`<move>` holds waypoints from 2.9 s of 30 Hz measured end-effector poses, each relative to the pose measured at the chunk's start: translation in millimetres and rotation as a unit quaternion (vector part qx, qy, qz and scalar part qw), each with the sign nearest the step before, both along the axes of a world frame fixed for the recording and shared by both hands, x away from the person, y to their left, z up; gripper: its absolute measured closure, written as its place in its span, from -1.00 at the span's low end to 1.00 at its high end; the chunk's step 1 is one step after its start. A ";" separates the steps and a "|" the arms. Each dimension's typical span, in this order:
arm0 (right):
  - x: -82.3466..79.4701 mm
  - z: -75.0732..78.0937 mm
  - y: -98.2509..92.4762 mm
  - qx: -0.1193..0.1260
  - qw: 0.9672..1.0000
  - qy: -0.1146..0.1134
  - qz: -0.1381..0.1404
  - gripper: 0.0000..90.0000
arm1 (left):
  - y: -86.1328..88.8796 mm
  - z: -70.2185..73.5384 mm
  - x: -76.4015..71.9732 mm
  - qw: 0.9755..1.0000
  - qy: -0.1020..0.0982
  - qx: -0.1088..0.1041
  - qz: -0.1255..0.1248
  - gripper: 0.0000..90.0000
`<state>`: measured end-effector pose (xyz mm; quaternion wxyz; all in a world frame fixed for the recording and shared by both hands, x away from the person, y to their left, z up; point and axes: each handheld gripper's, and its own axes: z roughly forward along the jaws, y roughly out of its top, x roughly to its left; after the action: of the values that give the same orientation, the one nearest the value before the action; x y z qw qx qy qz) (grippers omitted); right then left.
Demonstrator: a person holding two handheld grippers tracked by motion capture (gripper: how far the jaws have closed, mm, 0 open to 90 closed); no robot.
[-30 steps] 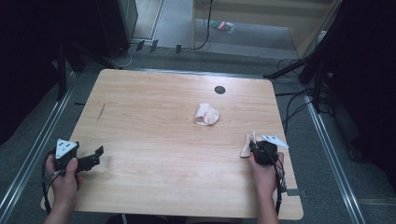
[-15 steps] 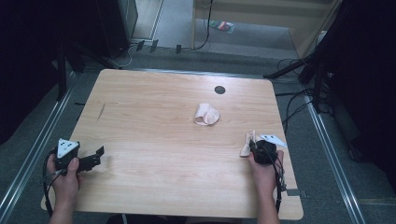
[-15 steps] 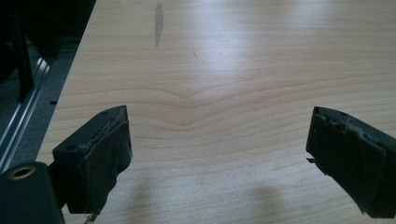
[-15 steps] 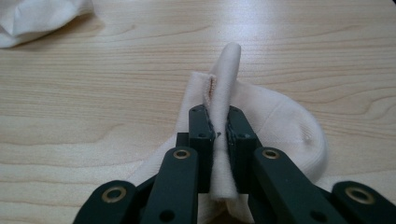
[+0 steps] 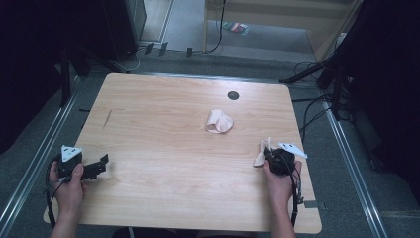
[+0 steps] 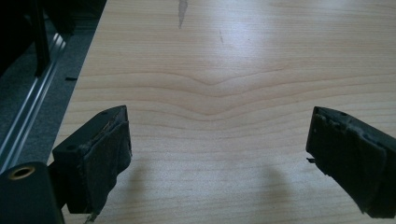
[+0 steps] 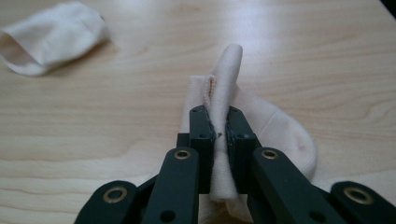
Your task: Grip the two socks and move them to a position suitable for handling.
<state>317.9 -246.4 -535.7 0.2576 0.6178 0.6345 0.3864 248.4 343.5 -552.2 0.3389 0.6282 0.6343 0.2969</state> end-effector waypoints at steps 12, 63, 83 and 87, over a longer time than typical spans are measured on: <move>-23.1 45.3 29.7 -0.036 0.997 -0.059 0.027 0.88 | -18.3 10.8 3.2 0.999 -0.005 0.052 -0.016 -0.84; -69.4 16.9 195.1 0.004 0.962 0.014 0.272 0.62 | -144.1 25.5 -8.6 0.978 -0.027 -0.002 -0.207 -0.84; -76.5 13.4 217.2 -0.073 0.952 0.010 0.296 0.98 | -132.5 27.1 -7.6 0.981 -0.025 -0.015 -0.190 -0.84; -74.3 39.1 223.7 -0.050 0.951 -0.003 0.305 0.98 | -120.2 32.3 -6.6 0.982 -0.037 -0.035 -0.181 -0.84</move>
<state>243.6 -22.7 -496.6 0.1597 0.3798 0.8108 0.4158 241.8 223.2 -519.9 0.4319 0.7092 0.5068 0.2315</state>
